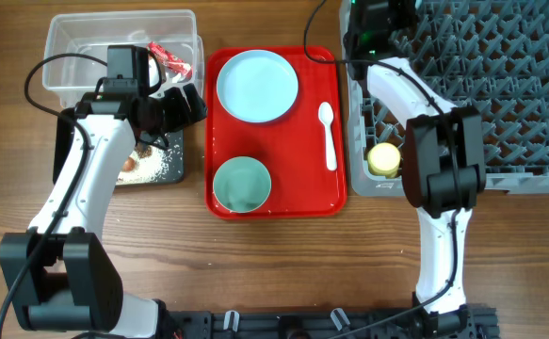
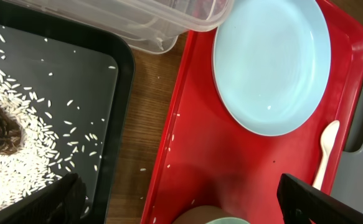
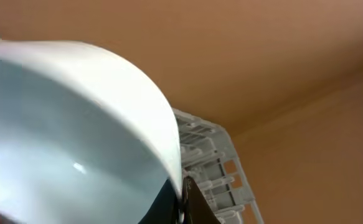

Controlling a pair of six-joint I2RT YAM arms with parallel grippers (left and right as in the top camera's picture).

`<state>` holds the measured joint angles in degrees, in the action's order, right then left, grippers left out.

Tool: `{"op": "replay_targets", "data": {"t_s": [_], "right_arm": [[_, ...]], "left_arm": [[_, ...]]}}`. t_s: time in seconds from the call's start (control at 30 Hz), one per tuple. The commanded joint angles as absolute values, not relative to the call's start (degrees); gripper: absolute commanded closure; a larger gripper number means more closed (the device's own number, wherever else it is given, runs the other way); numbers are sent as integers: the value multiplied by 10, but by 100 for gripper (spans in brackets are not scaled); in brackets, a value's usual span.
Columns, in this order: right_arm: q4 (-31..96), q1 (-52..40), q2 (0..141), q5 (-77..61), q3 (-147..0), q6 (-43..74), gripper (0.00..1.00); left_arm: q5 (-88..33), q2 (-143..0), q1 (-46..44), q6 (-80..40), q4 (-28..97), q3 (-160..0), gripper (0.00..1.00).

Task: Sort waste into correct bins and load items into the dishwasher rack
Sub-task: 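Lift the light-blue bowl and place it in the rack's far corner, then reach the right gripper to the green bowl and grasp its rim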

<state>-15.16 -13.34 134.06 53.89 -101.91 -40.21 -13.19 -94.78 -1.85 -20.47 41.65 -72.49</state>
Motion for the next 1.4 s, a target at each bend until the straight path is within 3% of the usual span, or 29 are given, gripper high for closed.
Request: {"op": "replay_targets", "data": {"t_s": [0.0, 0.17, 0.2, 0.33, 0.37, 0.57, 0.7, 0.77, 0.9, 1.0, 1.23, 1.37], "right_arm": [[-104, -150, 1354, 540, -1023, -404, 95], [-39, -175, 1354, 542, -1023, -404, 82], [-33, -179, 1354, 542, -1023, -404, 73], [-29, -200, 1354, 542, -1023, -403, 3], [-29, -205, 1354, 542, -1023, -403, 0], [-34, -238, 1348, 540, -1023, -403, 0], [-4, -241, 1304, 484, -1023, -328, 0], [88, -241, 1260, 367, -1023, -243, 0], [389, -240, 1155, -39, -1023, 31, 0], [470, -242, 1153, -198, -1016, 128, 4], [467, -305, 1155, -297, -834, 283, 15], [459, -355, 1155, -253, -801, 316, 21]], "left_arm": [[-134, -937, -16, -204, 416, -724, 0], [-134, -937, -16, -204, 416, -724, 0], [-134, -937, -16, -204, 416, -724, 0], [-134, -937, -16, -204, 416, -724, 0], [-134, -937, -16, -204, 416, -724, 0], [-134, -937, -16, -204, 416, -724, 0], [-134, -937, -16, -204, 416, -724, 0], [-134, -937, -16, -204, 416, -724, 0], [-134, -937, -16, -204, 416, -724, 0], [-134, -937, -16, -204, 416, -724, 0], [-134, -937, -16, -204, 416, -724, 0], [-134, -937, -16, -204, 416, -724, 0]]}}
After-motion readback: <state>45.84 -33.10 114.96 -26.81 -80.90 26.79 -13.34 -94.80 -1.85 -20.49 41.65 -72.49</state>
